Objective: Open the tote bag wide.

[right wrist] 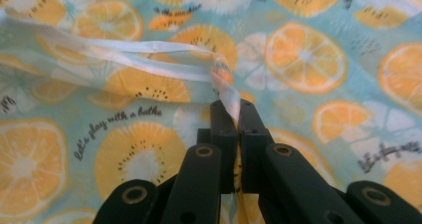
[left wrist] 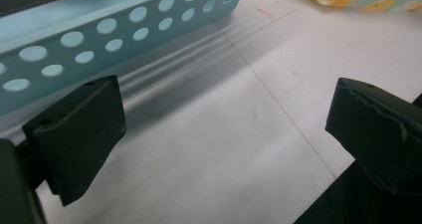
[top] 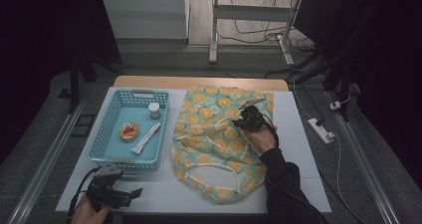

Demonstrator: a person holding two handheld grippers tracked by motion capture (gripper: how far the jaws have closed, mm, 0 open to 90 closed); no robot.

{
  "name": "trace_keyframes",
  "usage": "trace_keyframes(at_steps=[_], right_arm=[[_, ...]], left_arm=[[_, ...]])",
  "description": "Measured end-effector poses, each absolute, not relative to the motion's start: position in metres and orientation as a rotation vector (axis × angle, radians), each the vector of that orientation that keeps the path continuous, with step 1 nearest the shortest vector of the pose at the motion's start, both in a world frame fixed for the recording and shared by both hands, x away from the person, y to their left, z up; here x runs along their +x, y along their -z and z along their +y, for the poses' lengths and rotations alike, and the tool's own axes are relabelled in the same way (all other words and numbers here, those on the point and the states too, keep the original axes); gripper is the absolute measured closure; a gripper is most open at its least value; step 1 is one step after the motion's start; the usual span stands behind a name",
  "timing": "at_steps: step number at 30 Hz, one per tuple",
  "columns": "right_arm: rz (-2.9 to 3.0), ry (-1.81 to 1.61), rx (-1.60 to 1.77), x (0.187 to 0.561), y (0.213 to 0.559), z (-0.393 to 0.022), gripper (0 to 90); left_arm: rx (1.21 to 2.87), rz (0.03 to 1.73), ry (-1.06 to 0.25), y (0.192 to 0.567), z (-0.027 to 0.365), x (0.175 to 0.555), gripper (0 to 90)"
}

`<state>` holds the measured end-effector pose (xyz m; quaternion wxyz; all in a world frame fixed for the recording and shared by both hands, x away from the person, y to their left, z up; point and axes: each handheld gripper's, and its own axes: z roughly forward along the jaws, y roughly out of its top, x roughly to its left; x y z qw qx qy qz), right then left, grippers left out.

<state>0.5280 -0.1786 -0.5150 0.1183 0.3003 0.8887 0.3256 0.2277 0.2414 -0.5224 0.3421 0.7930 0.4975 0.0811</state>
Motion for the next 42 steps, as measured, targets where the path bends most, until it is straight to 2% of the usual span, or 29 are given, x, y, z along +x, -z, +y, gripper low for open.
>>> trace_keyframes(at_steps=[4, 10, 14, 16, 28, 30, 34, 42], right_arm=[[2.612, -0.953, 0.892, 0.528, 0.519, -0.179, 85.7], [2.575, -0.993, 0.899, 0.526, 0.51, -0.18, 73.5], [2.532, -0.991, 0.907, 0.522, 0.503, -0.181, 60.9], [2.525, -0.982, 0.906, 0.521, 0.502, -0.182, 58.9], [2.508, -1.057, 0.937, 0.508, 0.487, -0.189, 28.7], [2.516, -1.054, 0.934, 0.503, 0.485, -0.188, 20.2], [2.541, -1.06, 0.937, 0.492, 0.483, -0.184, 8.8], [2.602, -1.075, 0.861, 0.466, 0.485, -0.176, 2.4]], left_arm=[[2.063, 1.293, -0.21, 0.522, 0.241, 0.228, 2.3], [2.063, 1.292, -0.209, 0.522, 0.241, 0.228, 2.4], [2.063, 1.291, -0.21, 0.522, 0.241, 0.228, 2.4], [2.063, 1.291, -0.21, 0.522, 0.241, 0.228, 2.4], [2.065, 1.293, -0.212, 0.522, 0.241, 0.228, 2.5], [2.064, 1.292, -0.212, 0.522, 0.241, 0.228, 2.6], [2.064, 1.293, -0.212, 0.522, 0.241, 0.228, 2.6], [2.066, 1.293, -0.212, 0.522, 0.24, 0.228, 2.6]])
